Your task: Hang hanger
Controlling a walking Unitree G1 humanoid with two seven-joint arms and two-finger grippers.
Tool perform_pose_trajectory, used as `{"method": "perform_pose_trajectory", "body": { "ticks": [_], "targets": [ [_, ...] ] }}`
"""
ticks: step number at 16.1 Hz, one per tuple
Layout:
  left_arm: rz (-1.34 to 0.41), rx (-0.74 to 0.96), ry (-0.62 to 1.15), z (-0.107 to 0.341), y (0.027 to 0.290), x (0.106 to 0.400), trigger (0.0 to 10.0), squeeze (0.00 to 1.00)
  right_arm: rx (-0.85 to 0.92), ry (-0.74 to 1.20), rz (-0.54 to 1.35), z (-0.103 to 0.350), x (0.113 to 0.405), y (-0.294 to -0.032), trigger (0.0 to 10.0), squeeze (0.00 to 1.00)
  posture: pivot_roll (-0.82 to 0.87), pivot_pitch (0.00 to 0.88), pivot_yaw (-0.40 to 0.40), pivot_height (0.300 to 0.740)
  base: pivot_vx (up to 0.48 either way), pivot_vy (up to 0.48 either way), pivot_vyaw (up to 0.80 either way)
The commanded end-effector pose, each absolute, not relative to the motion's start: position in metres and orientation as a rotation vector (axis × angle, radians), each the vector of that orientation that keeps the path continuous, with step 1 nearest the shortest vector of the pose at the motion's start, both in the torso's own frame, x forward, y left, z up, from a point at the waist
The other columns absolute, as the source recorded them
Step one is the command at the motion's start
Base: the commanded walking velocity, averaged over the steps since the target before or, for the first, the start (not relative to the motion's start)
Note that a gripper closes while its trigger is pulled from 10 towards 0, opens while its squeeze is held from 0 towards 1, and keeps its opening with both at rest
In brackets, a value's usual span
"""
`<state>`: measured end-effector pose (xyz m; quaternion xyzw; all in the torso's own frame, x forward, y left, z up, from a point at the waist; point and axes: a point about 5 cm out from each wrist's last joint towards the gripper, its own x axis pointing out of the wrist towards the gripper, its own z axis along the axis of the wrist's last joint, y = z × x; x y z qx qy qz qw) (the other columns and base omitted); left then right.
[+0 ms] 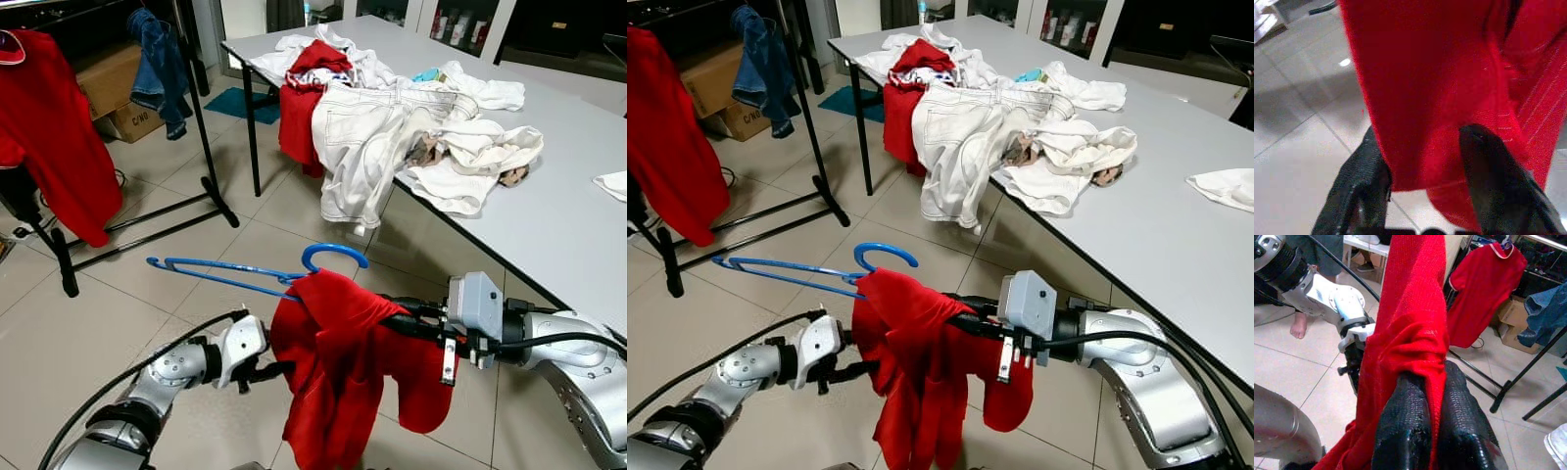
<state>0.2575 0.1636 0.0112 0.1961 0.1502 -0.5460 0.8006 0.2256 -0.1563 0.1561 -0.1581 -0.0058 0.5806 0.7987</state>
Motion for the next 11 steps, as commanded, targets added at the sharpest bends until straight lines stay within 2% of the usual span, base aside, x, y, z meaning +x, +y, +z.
{"method": "perform_pose_trajectory", "body": {
  "ticks": [1,8,11],
  "targets": [
    [-1.19,0.397,0.323,0.01,0.164,0.255,0.0,0.0,-0.362,-0.056,1.247,0.163,0.226,-0.156,0.0,0.0,-0.12,0.0,0.029,0.74,0.0,0.0,0.0],
    [-1.286,0.275,0.313,0.008,0.159,0.243,0.0,0.0,-0.436,-0.085,1.142,0.151,0.232,-0.166,0.0,0.0,-0.12,0.0,0.024,0.74,0.0,0.0,0.0],
    [-1.295,0.242,0.292,0.008,0.158,0.24,0.0,0.0,-0.381,-0.05,1.052,0.14,0.238,-0.176,0.0,0.0,-0.11,0.0,0.022,0.74,0.0,0.0,0.0]
  ]
}}
